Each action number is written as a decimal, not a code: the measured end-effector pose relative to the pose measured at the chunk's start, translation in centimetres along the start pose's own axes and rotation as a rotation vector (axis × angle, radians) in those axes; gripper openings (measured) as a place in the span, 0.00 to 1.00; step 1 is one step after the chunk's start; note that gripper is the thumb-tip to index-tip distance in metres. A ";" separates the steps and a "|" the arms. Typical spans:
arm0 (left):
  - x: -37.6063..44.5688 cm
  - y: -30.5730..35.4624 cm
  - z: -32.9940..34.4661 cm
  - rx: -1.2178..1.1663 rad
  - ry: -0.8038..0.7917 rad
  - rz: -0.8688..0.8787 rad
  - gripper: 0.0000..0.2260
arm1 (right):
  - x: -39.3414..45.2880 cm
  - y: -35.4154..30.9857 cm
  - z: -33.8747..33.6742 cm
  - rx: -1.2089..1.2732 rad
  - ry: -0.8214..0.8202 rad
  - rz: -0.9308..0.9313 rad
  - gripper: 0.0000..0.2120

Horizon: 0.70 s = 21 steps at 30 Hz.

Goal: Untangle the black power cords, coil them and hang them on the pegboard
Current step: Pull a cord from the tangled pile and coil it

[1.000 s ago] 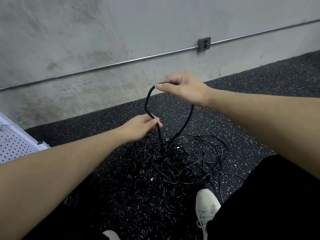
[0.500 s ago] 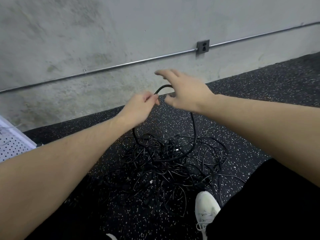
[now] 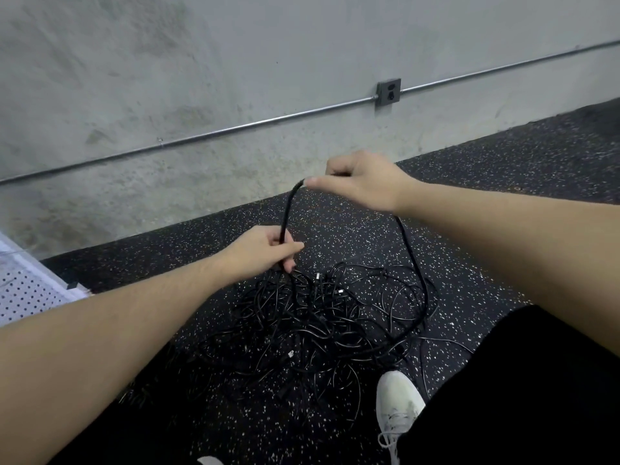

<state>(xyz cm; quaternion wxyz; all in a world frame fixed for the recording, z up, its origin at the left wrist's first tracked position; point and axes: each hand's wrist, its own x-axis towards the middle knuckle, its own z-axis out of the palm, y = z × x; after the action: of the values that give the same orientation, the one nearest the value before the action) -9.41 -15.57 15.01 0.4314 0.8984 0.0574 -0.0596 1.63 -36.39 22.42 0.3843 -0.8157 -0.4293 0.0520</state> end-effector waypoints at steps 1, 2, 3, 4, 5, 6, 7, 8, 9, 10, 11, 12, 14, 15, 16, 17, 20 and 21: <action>0.0 -0.1 -0.1 -0.003 0.023 -0.022 0.11 | -0.1 0.2 -0.1 0.043 0.054 0.001 0.22; 0.1 0.0 -0.3 -0.024 0.034 -0.046 0.11 | -0.2 0.3 -0.3 0.083 0.105 0.001 0.22; 0.0 0.4 -0.3 -0.070 0.032 -0.072 0.11 | -0.2 0.4 -0.4 0.123 0.158 0.010 0.22; 0.0 0.7 -0.2 -0.121 0.018 -0.098 0.11 | -0.2 0.4 -0.5 0.158 0.207 0.024 0.22; -0.1 1.0 -0.1 -0.132 0.007 -0.116 0.10 | -0.1 0.4 -0.7 0.182 0.246 0.040 0.22; -0.1 1.1 0.0 -0.104 0.007 -0.111 0.11 | 0.0 0.5 -0.8 0.188 0.272 0.064 0.23; -0.1 1.1 0.0 -0.054 0.015 -0.095 0.12 | 0.2 0.7 -0.9 0.163 0.286 0.094 0.23; -0.1 1.0 0.0 -0.004 0.031 -0.068 0.13 | 0.4 1.1 -1.0 0.093 0.286 0.126 0.22; -0.2 1.0 0.0 0.023 0.071 -0.048 0.14 | 0.6 1.4 -1.1 0.001 0.281 0.153 0.20; -0.2 1.2 0.0 0.027 0.121 -0.034 0.14 | 0.6 1.9 -1.2 -0.086 0.262 0.181 0.16; -0.1 1.4 -0.2 0.034 0.177 -0.033 0.14 | 0.5 2.2 -1.3 -0.168 0.219 0.203 0.13; 0.0 1.9 -0.3 0.041 0.227 -0.023 0.13 | 0.4 2.4 -1.4 -0.241 0.153 0.203 0.18; 0.1 3.4 -0.6 0.023 0.272 0.028 0.05 | 0.2 2.2 -1.4 -0.370 0.012 0.153 0.29; 0.2 4.2 -0.6 -0.006 0.256 0.042 0.05 | 0.1 1.6 -1.2 -0.418 -0.041 0.095 0.31; 0.5 4.7 -0.6 -0.023 0.231 0.039 0.11 | 0.0 0.9 -0.8 -0.420 -0.103 0.040 0.30; 0.6 5.2 -0.5 -0.021 0.199 0.029 0.17 | 0.1 0.3 -0.4 -0.372 -0.167 0.013 0.29; 0.8 5.6 -0.3 0.071 0.190 0.066 0.21 | -0.3 -1.7 0.9 0.041 -0.385 0.131 0.22; 0.7 5.6 -0.3 0.081 0.211 0.079 0.21 | -0.3 -2.2 1.1 0.109 -0.406 0.175 0.21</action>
<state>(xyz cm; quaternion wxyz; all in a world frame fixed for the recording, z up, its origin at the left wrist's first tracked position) -7.79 -18.79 19.36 0.3884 0.9178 0.0648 0.0500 -0.47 -35.20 23.07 0.3275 -0.8006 -0.4221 0.2714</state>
